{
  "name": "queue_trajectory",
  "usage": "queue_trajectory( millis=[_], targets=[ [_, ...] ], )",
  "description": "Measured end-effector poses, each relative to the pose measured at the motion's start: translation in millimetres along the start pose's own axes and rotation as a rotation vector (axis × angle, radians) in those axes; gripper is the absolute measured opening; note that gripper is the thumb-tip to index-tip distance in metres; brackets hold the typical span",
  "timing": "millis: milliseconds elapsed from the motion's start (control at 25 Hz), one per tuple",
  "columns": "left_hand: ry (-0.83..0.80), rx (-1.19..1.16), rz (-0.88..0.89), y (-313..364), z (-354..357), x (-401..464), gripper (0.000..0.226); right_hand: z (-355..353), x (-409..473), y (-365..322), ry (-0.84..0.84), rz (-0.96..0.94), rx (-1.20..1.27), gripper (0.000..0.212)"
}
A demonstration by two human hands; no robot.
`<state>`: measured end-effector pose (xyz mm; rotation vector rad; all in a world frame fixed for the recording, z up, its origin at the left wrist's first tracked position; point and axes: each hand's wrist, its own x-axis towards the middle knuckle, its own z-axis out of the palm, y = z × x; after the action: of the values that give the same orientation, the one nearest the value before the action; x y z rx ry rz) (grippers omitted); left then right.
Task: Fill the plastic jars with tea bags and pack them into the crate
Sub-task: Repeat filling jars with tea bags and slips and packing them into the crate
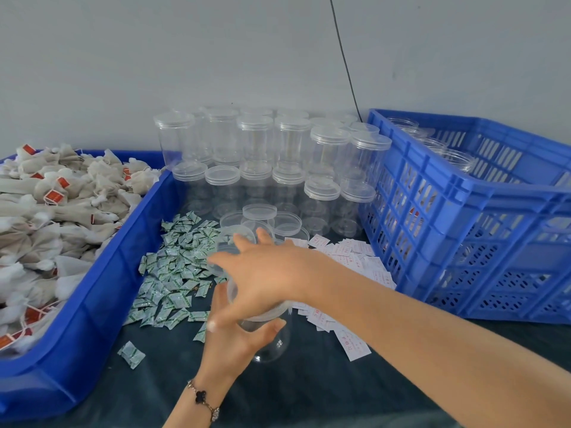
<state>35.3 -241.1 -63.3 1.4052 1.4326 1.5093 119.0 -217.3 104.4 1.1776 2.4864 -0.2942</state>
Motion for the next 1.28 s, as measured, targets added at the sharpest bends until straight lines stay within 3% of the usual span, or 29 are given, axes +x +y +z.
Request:
queue_trajectory(
  millis=[80,160,240,280,360,440,560,640,760,960,1040,1120,1280],
  targets=[
    [-0.003,-0.01,0.012,-0.6,0.2,-0.2,0.083,10.0,4.9,-6.5,0.098,0.105,-0.105,0.084],
    [0.006,-0.023,0.038,-2.0,0.1,0.7,0.074,18.6,8.1,-7.2,0.136,0.151,-0.17,0.069],
    [0.02,-0.022,0.037,-3.3,0.0,0.7,0.072,17.6,7.5,-1.2,0.171,0.068,-0.091,0.043],
    [0.024,-0.02,0.035,-4.3,-0.3,0.9,0.073,14.3,7.3,2.8,0.126,0.018,-0.045,0.041],
    [0.021,-0.024,0.036,-6.7,-0.1,1.3,0.082,7.2,6.4,8.2,-0.006,-0.087,0.04,0.052],
    [0.014,-0.012,0.031,-6.3,0.6,2.4,0.086,7.8,7.2,6.1,0.031,-0.113,0.079,0.056],
    [-0.007,0.004,0.079,-2.4,0.6,2.7,0.063,18.4,12.3,-4.6,0.202,0.182,-0.064,0.082],
    [-0.014,-0.042,0.079,-1.5,0.0,2.9,0.06,22.0,14.2,-8.2,0.219,0.3,-0.186,0.077],
    [0.023,-0.024,0.055,-3.7,-1.2,0.2,0.077,17.4,9.4,-1.2,0.279,0.109,-0.081,0.047],
    [0.027,-0.044,0.064,-4.6,-0.2,0.3,0.084,1.0,-0.1,6.9,0.046,-0.102,0.018,0.058],
    [0.016,-0.068,0.076,-9.0,0.7,2.6,0.087,-5.3,0.8,11.1,0.042,-0.209,-0.015,0.054],
    [0.017,-0.081,0.069,-12.4,1.0,1.0,0.085,-13.3,-3.8,19.4,0.17,-0.263,0.041,0.049],
    [0.032,-0.07,0.065,-15.8,3.5,0.2,0.083,-29.0,-12.7,33.7,0.517,-0.204,0.38,0.071]
  ],
)
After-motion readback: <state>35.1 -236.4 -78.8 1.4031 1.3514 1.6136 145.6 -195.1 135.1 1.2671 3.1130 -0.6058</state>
